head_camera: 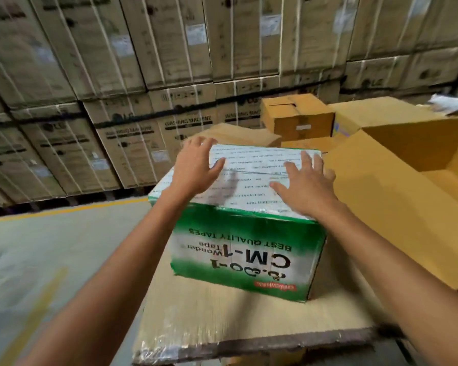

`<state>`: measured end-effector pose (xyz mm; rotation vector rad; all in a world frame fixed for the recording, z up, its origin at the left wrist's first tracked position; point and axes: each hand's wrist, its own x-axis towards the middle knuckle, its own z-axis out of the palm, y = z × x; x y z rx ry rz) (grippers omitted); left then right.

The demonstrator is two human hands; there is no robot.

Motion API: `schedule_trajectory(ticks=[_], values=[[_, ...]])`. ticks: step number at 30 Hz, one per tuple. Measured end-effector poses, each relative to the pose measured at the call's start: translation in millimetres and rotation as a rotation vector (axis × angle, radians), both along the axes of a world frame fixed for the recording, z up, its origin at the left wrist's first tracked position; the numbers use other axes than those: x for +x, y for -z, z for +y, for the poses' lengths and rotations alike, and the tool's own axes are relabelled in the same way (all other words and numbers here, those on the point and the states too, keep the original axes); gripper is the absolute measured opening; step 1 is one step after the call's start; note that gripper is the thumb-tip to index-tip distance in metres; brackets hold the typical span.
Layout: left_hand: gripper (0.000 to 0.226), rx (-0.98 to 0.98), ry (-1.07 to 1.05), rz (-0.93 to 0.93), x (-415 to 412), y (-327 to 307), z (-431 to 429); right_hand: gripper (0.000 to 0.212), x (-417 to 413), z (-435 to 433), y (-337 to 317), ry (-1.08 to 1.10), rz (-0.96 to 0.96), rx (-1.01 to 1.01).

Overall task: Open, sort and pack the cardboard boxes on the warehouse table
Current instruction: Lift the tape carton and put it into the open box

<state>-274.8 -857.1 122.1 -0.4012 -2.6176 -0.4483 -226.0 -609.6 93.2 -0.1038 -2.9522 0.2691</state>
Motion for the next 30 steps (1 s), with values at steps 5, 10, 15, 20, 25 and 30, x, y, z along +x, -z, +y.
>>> schedule_trajectory(ticks=[5,10,15,20,25,30], values=[[0.061,-0.110,-0.193,-0.331,-58,39,-6,0.095,-12,1,15,0.218,-0.129,-0.130],[0.075,0.095,-0.454,-0.400,-53,35,-21,0.105,-11,-3,10,0.322,-0.150,-0.188],[0.071,0.085,-0.425,-0.321,-27,33,-22,0.094,11,-3,13,0.288,-0.055,-0.193],[0.065,0.139,-0.479,-0.193,22,39,-34,0.088,49,-10,15,0.238,0.060,-0.213],[0.059,0.309,-0.558,-0.002,97,47,-41,0.089,113,-15,26,0.129,0.184,-0.292],[0.067,0.485,-0.635,0.159,170,81,-37,0.094,170,-8,67,0.033,0.397,-0.437]])
